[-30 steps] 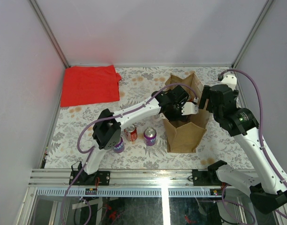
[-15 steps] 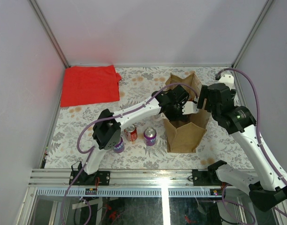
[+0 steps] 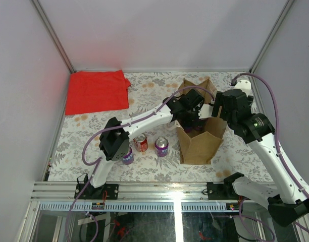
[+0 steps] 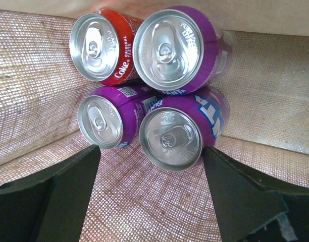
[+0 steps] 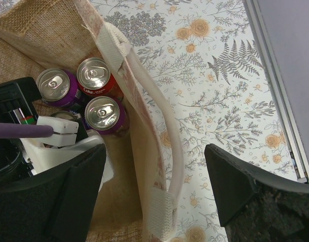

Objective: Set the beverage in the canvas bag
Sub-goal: Place the drink in the canvas bag.

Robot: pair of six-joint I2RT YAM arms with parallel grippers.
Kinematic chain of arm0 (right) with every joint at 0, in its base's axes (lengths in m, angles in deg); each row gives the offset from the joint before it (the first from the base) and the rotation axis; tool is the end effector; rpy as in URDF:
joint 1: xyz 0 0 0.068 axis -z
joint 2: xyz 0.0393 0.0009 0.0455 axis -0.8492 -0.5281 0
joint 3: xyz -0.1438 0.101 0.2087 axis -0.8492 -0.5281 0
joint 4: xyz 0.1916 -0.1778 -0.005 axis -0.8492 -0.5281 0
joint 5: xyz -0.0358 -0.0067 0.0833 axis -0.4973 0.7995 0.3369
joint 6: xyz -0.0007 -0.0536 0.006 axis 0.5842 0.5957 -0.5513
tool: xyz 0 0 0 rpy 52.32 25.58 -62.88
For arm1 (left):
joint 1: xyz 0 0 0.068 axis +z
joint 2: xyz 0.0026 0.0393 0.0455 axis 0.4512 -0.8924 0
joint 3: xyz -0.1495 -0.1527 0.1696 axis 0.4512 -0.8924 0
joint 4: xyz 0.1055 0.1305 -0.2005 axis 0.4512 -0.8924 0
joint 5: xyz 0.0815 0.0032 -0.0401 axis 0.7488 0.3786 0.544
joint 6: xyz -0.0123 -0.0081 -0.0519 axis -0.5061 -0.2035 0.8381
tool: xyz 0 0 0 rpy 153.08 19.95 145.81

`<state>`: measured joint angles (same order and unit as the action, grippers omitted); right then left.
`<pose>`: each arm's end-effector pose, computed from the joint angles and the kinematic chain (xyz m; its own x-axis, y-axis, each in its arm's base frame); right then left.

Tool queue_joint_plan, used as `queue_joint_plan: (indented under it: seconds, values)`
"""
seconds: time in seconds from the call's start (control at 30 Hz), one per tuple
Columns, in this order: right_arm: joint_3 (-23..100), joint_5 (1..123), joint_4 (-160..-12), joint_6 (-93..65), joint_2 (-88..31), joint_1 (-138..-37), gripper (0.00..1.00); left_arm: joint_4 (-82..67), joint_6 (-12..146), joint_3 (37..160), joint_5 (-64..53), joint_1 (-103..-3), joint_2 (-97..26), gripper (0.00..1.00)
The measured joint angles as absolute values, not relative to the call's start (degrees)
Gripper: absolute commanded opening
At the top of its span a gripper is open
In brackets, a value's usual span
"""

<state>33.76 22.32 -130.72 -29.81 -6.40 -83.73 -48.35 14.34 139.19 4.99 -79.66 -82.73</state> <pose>0.1851 0.0678 0.3935 -0.4424 0.1480 -0.8845 0.2171 0.9746 0.0545 0.2949 -0.3867 0.2697 0.1691 0.8634 -0.4754 0.8875 0.0764 0.4545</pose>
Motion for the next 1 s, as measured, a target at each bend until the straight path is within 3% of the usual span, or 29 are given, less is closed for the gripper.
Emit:
queue_joint_plan:
  seconds: [0.33, 0.67, 1.0]
  values:
    - [33.7, 21.9, -128.1, -29.7, -5.6, -83.7, 0.86, -42.1, 17.7, 138.2, 9.5, -78.7, -81.6, 0.84]
    - [33.6, 20.5, -123.0, -28.7, -2.7, -83.7, 0.86, -23.9, 20.9, 129.2, 14.0, -76.1, -69.1, 0.85]
    - [36.9, 19.7, -121.8, -26.0, -5.5, -83.7, 0.87, -16.2, 27.5, 125.0, 17.9, -74.1, -65.8, 0.87]
